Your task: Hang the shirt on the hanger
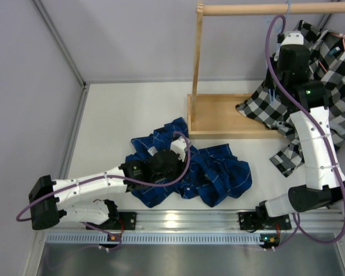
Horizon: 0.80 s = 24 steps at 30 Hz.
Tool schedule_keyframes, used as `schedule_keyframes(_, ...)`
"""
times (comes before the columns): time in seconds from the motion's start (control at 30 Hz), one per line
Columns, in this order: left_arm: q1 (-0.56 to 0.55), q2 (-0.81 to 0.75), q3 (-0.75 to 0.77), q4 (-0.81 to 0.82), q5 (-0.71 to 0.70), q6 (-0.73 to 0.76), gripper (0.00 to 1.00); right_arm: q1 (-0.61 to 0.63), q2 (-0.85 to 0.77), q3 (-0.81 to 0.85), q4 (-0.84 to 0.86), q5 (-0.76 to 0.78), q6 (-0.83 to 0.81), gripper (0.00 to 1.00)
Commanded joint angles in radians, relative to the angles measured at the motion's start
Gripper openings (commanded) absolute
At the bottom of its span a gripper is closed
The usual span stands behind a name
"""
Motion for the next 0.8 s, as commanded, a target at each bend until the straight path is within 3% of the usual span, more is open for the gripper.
schedule_keyframes(0.0,0.002,-0.027,-0.010,0.022,-0.013,-0.010,0.00,-0.006,-0.037,0.048,-0.001,-0.010,-0.015,0.00)
schedule_keyframes(0.3,0.002,-0.025,-0.010,0.022,-0.030,-0.024,0.00,-0.006,-0.126,0.004,0.172,-0.041,-0.048,0.00)
schedule_keyframes(0.57,0.002,-0.047,-0.012,0.023,-0.083,-0.050,0.00,-0.007,-0.117,0.085,0.179,-0.194,-0.061,0.00)
schedule_keyframes(0.77,0.002,-0.047,-0.001,0.022,-0.128,-0.071,0.00,-0.006,-0.164,0.044,0.179,-0.273,-0.061,0.00)
